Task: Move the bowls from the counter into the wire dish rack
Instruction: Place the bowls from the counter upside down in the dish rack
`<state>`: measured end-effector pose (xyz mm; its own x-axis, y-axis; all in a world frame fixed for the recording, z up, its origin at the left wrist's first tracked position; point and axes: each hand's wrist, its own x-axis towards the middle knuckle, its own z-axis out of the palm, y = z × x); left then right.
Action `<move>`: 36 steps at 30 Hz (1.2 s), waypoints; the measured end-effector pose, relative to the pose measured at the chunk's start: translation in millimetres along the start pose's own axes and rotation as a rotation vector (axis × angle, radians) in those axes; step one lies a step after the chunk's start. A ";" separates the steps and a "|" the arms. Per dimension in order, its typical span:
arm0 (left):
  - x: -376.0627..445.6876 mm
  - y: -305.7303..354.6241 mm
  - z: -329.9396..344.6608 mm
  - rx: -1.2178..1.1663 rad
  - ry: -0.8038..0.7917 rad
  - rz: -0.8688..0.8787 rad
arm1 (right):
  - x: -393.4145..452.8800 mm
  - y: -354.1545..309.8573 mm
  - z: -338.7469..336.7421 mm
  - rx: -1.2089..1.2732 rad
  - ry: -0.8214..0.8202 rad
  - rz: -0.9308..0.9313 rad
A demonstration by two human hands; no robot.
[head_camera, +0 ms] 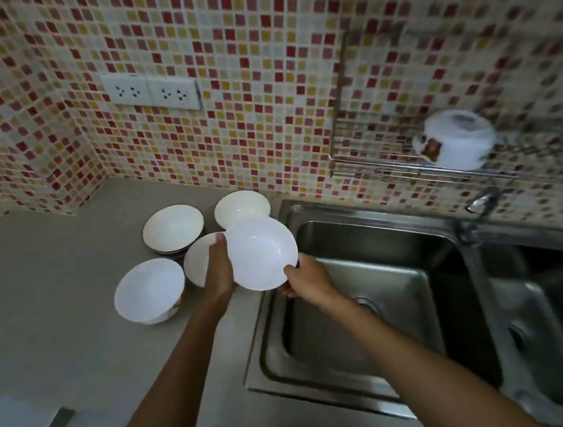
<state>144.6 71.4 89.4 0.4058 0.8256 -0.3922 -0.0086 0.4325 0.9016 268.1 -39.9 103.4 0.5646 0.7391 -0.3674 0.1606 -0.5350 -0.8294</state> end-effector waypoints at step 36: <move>21.0 97.6 314.2 1.410 -0.087 1.125 | 39.5 31.0 -277.7 -0.929 0.805 -0.427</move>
<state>439.4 17.1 226.5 0.7964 0.4358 0.4194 0.3975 -0.8997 0.1803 520.2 -140.9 180.0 0.6022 0.6422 0.4743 0.7612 -0.6409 -0.0987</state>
